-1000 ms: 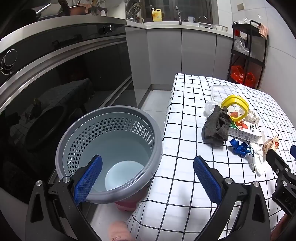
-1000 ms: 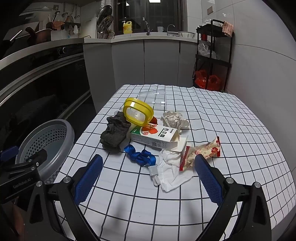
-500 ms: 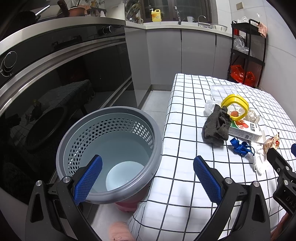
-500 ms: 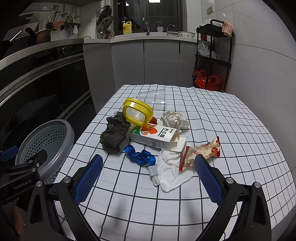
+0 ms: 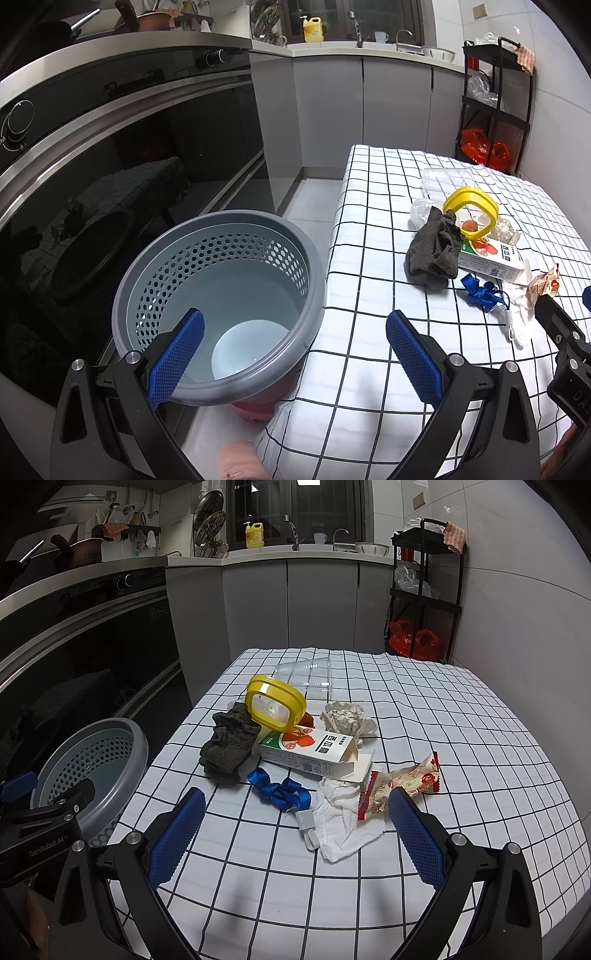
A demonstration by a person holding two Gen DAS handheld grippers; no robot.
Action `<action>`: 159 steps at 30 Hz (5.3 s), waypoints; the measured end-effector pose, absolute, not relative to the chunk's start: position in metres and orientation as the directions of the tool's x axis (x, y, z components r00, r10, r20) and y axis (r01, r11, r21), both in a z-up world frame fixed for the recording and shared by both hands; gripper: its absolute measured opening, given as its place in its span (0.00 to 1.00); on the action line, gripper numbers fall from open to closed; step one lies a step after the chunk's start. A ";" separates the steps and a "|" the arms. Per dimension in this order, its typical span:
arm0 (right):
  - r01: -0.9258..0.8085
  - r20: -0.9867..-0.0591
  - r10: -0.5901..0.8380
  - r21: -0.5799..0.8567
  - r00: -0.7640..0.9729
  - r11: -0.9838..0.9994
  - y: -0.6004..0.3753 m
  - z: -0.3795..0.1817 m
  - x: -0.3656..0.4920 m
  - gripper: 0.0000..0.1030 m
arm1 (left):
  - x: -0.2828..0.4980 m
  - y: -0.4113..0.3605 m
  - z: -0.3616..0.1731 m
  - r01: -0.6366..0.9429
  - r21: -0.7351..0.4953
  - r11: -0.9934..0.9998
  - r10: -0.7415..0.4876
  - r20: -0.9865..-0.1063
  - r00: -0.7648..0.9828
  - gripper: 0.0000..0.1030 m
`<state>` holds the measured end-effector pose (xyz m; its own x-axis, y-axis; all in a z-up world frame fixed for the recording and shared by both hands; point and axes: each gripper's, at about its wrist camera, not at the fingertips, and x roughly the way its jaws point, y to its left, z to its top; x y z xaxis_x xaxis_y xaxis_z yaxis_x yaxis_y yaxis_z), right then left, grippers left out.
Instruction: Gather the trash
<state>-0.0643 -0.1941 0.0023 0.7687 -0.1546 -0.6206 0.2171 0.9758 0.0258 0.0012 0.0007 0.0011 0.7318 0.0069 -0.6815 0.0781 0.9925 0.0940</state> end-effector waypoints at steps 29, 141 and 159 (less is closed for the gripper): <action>0.213 -0.623 -0.150 0.028 0.768 0.977 -0.192 0.002 -0.064 0.92 | 0.002 0.001 -0.002 0.073 0.099 0.992 0.014 -0.682 0.731 0.94; 0.275 -0.683 -0.004 0.289 0.731 0.917 -0.333 -0.020 -0.061 0.02 | 0.035 -0.178 -0.077 0.353 0.004 0.936 -0.205 -0.808 0.553 0.24; 0.189 -0.637 0.018 0.256 0.770 0.948 -0.306 0.002 -0.075 0.02 | -0.003 -0.103 -0.020 0.347 0.004 0.938 -0.231 -0.739 0.634 0.07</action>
<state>-0.0749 -0.3060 0.0022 0.7704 0.0185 -0.6373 0.1891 0.9480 0.2560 -0.0027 -0.1028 -0.0201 0.6335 -0.2306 -0.7385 0.3467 0.9380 0.0045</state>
